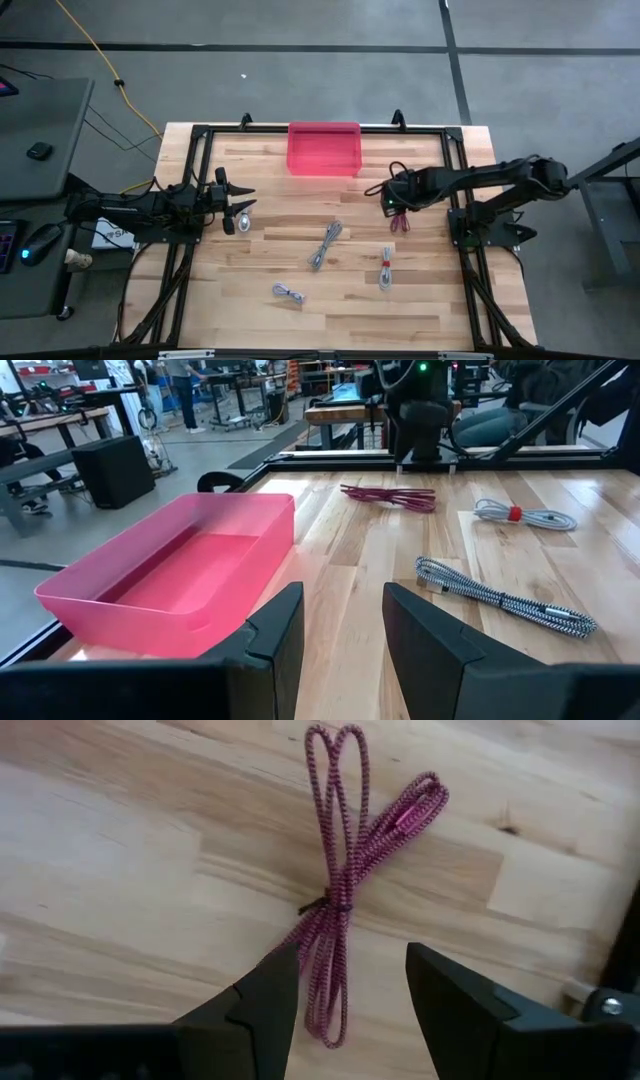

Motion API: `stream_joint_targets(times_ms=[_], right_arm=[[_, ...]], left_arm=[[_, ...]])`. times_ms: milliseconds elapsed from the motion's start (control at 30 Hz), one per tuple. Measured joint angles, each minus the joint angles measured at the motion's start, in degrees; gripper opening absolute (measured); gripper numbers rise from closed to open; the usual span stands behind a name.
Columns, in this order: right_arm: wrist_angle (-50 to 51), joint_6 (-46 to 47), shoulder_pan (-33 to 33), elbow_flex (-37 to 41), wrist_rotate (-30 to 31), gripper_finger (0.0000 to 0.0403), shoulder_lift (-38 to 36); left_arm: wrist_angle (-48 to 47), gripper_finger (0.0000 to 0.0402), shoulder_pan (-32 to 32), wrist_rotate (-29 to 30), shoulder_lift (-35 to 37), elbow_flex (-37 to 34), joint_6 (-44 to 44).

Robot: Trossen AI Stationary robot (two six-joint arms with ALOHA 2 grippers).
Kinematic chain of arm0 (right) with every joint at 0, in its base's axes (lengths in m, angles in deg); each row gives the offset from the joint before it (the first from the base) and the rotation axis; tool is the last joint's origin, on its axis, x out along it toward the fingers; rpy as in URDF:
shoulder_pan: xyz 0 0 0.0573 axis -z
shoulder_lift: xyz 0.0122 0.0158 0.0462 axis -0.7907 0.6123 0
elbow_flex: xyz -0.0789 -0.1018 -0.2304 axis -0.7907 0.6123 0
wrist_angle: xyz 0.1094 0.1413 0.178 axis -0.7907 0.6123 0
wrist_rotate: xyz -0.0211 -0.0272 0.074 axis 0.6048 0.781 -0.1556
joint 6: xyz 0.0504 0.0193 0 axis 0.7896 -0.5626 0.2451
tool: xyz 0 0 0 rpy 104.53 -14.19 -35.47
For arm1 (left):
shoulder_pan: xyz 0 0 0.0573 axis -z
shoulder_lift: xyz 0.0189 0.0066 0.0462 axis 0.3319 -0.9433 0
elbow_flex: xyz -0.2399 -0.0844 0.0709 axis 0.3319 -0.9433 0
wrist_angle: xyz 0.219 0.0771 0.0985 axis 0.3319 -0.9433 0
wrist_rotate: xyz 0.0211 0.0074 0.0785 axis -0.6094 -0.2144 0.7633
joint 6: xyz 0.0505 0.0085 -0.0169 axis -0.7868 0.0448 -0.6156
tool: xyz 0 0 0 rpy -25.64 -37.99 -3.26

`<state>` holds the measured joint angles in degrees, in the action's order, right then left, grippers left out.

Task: Pick and place USB-C Cables
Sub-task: Put the pink charger cable into the pink bin

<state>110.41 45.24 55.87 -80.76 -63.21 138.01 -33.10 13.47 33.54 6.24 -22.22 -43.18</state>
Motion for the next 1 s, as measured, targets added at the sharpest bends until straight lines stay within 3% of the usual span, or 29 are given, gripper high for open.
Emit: stream_joint_targets(times_ms=[333, 533, 900, 1000], right_arm=[[-8.4, -0.1, 2.9, 7.0, -0.5, 0.0177, 0.0], [-19.3, 0.0, 4.1, 13.4, -1.7, 0.0177, 0.0], [-25.7, -2.0, 7.0, 17.6, -1.7, 0.0175, 0.0], [-25.7, -3.3, 7.4, 17.6, -1.7, 0.0157, 0.0]], left_arm=[[-0.2, 0.0118, 0.0, 0.0, 0.0, 0.0, 0.9], [-0.2, 0.0118, 0.0, 0.0, 0.0, 0.0, 1.0], [-0.2, 0.0117, 0.0, 0.0, 0.0, 0.0, 1.0], [-0.2, 0.0117, 0.0, 0.0, 0.0, 0.0, 1.0]])
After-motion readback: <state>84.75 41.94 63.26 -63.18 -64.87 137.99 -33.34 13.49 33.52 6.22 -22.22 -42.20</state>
